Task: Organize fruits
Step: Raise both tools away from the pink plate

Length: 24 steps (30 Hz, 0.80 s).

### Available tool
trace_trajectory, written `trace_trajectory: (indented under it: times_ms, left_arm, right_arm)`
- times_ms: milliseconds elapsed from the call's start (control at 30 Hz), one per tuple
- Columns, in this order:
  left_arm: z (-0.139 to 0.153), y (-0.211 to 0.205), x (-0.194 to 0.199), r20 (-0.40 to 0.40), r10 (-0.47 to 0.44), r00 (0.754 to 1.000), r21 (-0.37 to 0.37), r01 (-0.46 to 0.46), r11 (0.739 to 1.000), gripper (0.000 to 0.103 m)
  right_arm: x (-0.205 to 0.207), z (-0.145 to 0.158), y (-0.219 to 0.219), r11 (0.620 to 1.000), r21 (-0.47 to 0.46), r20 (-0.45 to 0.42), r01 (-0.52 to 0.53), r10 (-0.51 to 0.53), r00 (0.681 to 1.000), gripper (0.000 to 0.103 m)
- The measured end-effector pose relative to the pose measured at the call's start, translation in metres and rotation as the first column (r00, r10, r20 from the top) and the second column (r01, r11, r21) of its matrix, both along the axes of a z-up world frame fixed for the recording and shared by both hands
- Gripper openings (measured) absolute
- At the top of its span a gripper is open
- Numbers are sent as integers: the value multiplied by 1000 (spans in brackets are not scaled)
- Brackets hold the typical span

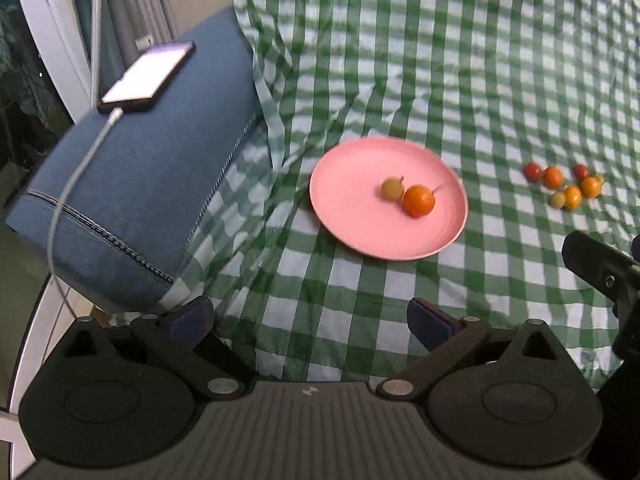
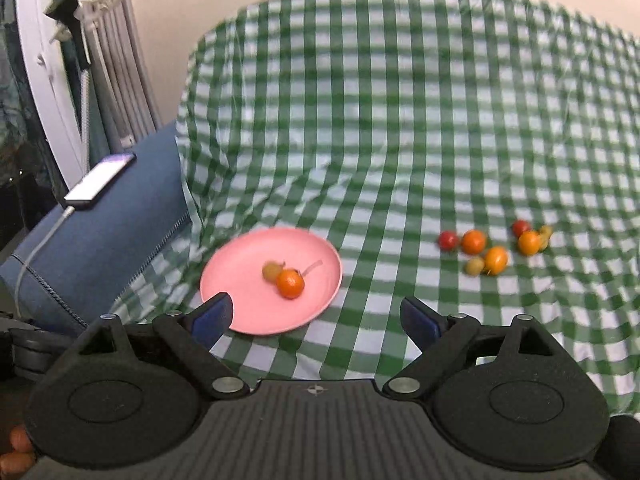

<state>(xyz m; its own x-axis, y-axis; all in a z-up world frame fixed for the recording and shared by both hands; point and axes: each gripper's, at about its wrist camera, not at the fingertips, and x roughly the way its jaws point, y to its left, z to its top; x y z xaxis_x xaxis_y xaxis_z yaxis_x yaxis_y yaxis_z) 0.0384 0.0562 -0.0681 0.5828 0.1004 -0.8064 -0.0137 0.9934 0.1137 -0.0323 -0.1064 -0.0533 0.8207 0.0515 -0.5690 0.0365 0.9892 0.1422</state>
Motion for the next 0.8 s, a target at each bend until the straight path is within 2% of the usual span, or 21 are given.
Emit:
trace_trajectory:
  times_ms: [400, 800]
  left_arm:
    - [30, -10, -44, 86, -21, 996, 14, 20, 1000, 103]
    - [36, -7, -57, 110, -28, 994, 11, 27, 1000, 103]
  right_arm:
    - [-42, 25, -1, 1000, -15, 89, 0, 1, 996, 95]
    - [-56, 29, 1, 1000, -11, 105, -20, 21, 994, 96]
